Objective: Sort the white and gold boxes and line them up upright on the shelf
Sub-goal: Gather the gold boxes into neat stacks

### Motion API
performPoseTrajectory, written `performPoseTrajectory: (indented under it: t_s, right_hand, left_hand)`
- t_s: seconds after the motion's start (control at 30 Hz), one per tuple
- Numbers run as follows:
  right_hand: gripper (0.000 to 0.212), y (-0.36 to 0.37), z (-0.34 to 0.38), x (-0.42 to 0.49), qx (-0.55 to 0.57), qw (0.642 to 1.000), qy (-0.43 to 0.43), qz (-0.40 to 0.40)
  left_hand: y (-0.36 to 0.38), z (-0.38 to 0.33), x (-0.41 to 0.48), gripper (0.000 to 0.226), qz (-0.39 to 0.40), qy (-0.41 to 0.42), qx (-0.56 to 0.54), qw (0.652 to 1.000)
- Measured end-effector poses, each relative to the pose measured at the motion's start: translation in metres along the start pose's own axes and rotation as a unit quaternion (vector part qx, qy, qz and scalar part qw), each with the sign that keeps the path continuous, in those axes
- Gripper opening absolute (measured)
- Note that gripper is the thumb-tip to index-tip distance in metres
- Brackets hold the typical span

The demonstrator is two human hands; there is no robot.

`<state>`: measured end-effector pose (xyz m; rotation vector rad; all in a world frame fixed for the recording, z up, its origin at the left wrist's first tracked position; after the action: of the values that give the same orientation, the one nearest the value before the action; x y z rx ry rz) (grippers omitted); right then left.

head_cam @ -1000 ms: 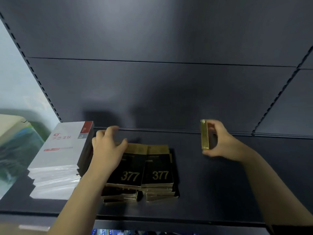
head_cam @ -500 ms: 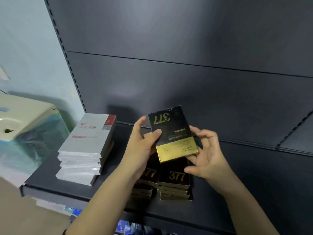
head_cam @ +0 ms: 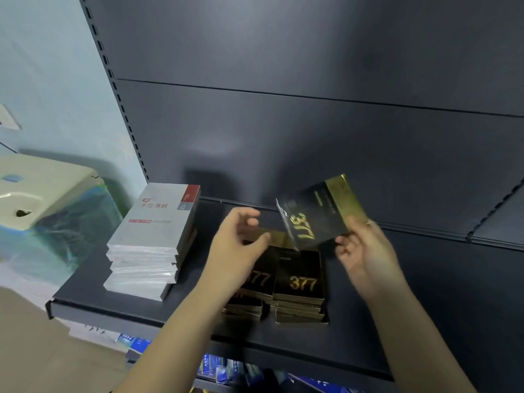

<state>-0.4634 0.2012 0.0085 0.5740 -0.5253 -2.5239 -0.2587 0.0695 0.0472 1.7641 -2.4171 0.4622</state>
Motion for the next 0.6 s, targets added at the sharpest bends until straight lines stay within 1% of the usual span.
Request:
performPoseTrajectory:
  t_s: [0.07, 0.1, 0.17, 0.23, 0.3, 0.33, 0.37, 0.4, 0.47, 0.5, 0.53, 0.6]
  right_hand:
    - [0.01, -0.02, 0.018, 0.015, -0.011, 0.997, -0.036, -0.06]
    - [0.011, -0.027, 0.023, 0.02, -0.034, 0.995, -0.045, -0.079]
    - [0.012, -0.029, 0.024, 0.024, -0.119, 0.989, -0.049, -0.079]
    - [0.015, -0.016, 0.009, 0.023, -0.257, 0.964, -0.052, -0.04]
    - [0.016, -0.002, -0.008, 0.021, -0.371, 0.926, -0.07, -0.021]
    - [0.021, 0.002, -0.015, 0.02, -0.4, 0.913, -0.071, -0.027]
    - [0.028, 0.002, -0.022, 0.018, -0.408, 0.91, -0.062, -0.038]
    - [0.034, 0.001, -0.029, 0.016, -0.391, 0.919, -0.035, -0.048]
    - [0.042, -0.004, -0.053, 0.008, -0.286, 0.955, 0.073, -0.043]
    - [0.043, -0.003, -0.064, 0.001, -0.226, 0.966, 0.125, -0.03]
    - [0.041, -0.002, -0.072, -0.005, -0.185, 0.97, 0.16, -0.019]
    - [0.035, -0.001, -0.079, -0.01, -0.163, 0.972, 0.169, -0.017]
  left_hand:
    - [-0.018, 0.01, 0.003, 0.034, -0.034, 0.027, 0.121, 0.992]
    - [-0.026, 0.02, 0.003, 0.038, -0.044, 0.017, 0.152, 0.987]
    - [-0.035, 0.047, 0.0, 0.049, -0.033, -0.052, 0.179, 0.982]
    - [-0.035, 0.077, -0.008, 0.064, 0.018, -0.163, 0.162, 0.973]
    - [-0.031, 0.097, -0.018, 0.07, 0.06, -0.274, 0.083, 0.956]
    - [-0.029, 0.104, -0.021, 0.069, 0.07, -0.315, 0.042, 0.945]
    - [-0.028, 0.109, -0.022, 0.065, 0.075, -0.341, 0.014, 0.937]
    - [-0.028, 0.111, -0.022, 0.058, 0.076, -0.352, -0.007, 0.933]
    - [-0.029, 0.113, -0.021, 0.038, 0.066, -0.364, -0.052, 0.928]
    - [-0.029, 0.114, -0.023, 0.032, 0.064, -0.373, -0.072, 0.923]
    - [-0.029, 0.114, -0.025, 0.03, 0.065, -0.383, -0.085, 0.918]
    - [-0.025, 0.115, -0.029, 0.029, 0.073, -0.395, -0.108, 0.91]
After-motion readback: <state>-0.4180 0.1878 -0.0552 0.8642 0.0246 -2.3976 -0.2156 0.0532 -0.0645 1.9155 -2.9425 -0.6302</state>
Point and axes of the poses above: each hand's wrist, its own x-axis towards the middle knuckle, its own y-axis out of the palm, z = x × y, the point moved 8 cm from there along x, towards the middle knuckle, and after that the axes turned 12 degrees about -z, right-handed, at the moved point
